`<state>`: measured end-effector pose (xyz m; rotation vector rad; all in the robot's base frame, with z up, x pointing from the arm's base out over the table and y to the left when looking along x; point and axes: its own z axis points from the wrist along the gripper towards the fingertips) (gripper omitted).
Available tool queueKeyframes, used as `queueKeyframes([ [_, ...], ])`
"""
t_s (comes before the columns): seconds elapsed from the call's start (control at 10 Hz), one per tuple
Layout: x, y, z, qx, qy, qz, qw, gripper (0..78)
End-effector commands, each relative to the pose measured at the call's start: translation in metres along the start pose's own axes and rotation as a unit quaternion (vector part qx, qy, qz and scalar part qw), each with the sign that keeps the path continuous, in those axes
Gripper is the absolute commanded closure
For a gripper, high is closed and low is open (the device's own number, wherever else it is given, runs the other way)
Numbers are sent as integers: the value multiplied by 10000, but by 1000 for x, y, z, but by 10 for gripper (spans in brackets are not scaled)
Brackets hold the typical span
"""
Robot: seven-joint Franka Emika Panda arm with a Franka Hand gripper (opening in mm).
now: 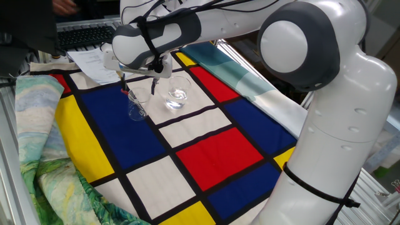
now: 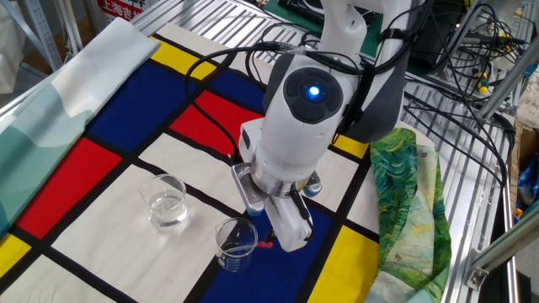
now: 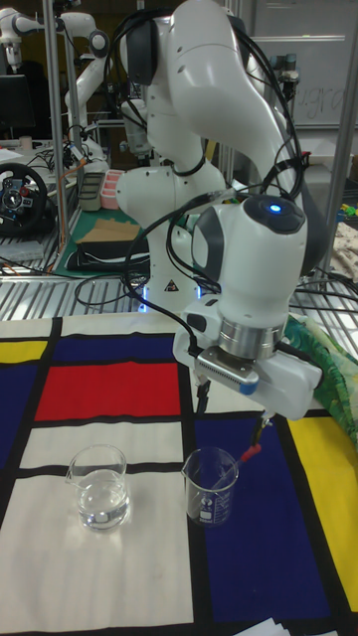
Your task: Transfer liquid using a dropper
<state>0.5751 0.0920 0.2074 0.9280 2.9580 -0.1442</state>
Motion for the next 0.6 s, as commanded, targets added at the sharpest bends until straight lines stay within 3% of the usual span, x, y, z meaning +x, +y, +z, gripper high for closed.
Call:
queueKeyframes([
  [0.1, 1, 0, -10, -170, -8, -821, 9965, 1],
  [0.6, 0, -1, -13, -202, 99, -818, 9964, 1],
])
